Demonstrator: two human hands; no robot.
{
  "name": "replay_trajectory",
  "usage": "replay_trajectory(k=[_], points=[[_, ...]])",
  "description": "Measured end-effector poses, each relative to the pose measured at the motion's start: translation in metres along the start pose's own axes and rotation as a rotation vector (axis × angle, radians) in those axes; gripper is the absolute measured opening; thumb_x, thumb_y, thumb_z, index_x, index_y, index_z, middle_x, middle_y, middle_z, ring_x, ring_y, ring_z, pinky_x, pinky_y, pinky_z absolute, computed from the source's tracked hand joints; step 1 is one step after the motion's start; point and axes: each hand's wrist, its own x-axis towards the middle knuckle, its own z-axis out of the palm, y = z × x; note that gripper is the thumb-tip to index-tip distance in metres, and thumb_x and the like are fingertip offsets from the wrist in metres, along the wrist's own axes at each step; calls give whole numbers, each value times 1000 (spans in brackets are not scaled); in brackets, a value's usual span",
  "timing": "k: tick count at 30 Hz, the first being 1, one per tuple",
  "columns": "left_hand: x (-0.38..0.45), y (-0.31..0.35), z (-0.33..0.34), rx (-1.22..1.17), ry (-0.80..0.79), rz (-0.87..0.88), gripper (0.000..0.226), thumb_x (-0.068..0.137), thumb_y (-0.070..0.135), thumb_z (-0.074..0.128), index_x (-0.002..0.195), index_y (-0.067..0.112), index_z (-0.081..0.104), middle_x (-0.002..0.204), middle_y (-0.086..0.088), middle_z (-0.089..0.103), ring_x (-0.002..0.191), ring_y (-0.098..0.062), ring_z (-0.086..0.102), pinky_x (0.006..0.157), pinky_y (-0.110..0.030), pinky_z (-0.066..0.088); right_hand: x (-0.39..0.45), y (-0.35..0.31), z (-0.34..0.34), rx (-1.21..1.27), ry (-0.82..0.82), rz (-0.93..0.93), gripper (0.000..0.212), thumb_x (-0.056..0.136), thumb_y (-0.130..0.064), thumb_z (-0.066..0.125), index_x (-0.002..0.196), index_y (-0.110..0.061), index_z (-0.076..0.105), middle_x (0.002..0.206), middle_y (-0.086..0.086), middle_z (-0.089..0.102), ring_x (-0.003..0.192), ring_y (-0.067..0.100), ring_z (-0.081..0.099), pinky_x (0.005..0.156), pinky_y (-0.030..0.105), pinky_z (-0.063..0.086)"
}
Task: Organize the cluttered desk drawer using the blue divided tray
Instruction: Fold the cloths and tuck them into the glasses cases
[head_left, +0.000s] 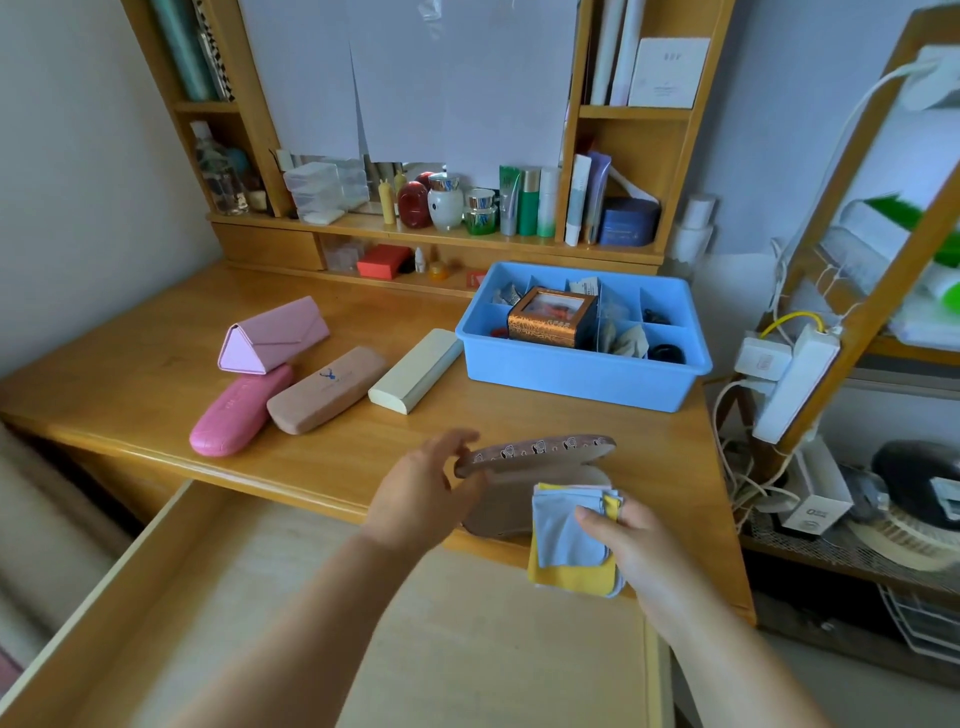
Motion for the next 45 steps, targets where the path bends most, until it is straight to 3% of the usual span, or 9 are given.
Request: replay_trajectory(k=[3, 6, 11, 19, 28, 32, 36, 42, 45], points=[[5, 1, 1, 43, -14, 27, 20, 89, 19, 52, 97, 28, 69, 79, 10, 68, 65, -11, 56, 57, -23, 44, -3, -6, -6, 294, -38, 57, 21, 92, -8, 54, 110, -6, 64, 97, 12, 74, 89, 27, 70, 75, 38, 55], [-5, 2, 7, 65, 69, 17, 19, 90, 17, 51, 92, 21, 69, 70, 6, 65, 58, -12, 51, 52, -26, 39, -6, -15, -12, 757, -95, 177, 30, 94, -13, 47, 119, -3, 59, 115, 27, 64, 108, 44, 60, 85, 56, 52], [-24, 8, 17, 35, 88, -39, 27, 86, 17, 55, 112, 21, 62, 81, 2, 70, 69, -18, 61, 57, -27, 45, -6, -35, 5, 977, -94, 201, 26, 95, -8, 44, 110, 9, 56, 102, 37, 64, 90, 49, 66, 67, 51, 58], [-39, 28, 29, 9, -44, -93, 33, 83, 16, 51, 116, 17, 53, 97, -1, 63, 88, -21, 59, 63, -22, 34, 5, -22, 33, 11, 373, 59, 27, 81, -11, 63, 106, -15, 54, 91, 4, 61, 80, 21, 60, 64, 34, 51], [-35, 23, 19, -39, -26, -196, 23, 97, 27, 41, 81, 19, 56, 70, 1, 59, 69, -25, 54, 51, -30, 36, 9, -47, 10, -880, 161, 5, 12, 72, -30, 61, 79, -21, 60, 76, 1, 63, 68, 18, 58, 55, 26, 39], [-48, 27, 14, -349, 65, -266, 27, 97, 30, 45, 76, 19, 58, 66, 6, 57, 70, -21, 52, 53, -16, 37, 3, -59, 0, -794, 77, 14, 24, 71, -22, 68, 91, -19, 55, 87, 0, 60, 73, 15, 55, 55, 25, 37], [-70, 34, 6, -764, 14, -388, 22, 96, 32, 47, 91, 24, 67, 90, -4, 68, 90, -25, 63, 76, -43, 58, -22, -66, -11, -552, -112, -47, 52, 75, -6, 71, 121, -25, 53, 104, -7, 67, 91, 6, 63, 66, 19, 46], [-104, 45, -1, -1057, -69, -406, 24, 84, 23, 53, 90, 36, 73, 90, 3, 75, 82, -10, 71, 60, -25, 55, -65, -84, -7, -2, -480, -179, 59, 70, 7, 73, 123, -14, 57, 110, 4, 69, 102, 16, 64, 78, 24, 53], [-115, 49, -4, -1208, -102, -281, 35, 73, 26, 63, 107, 31, 70, 105, -1, 73, 94, -18, 70, 67, -32, 57, -76, -87, 11, -352, -357, -241, 50, 74, 4, 72, 108, -28, 55, 101, 4, 70, 92, 18, 66, 73, 34, 57]])
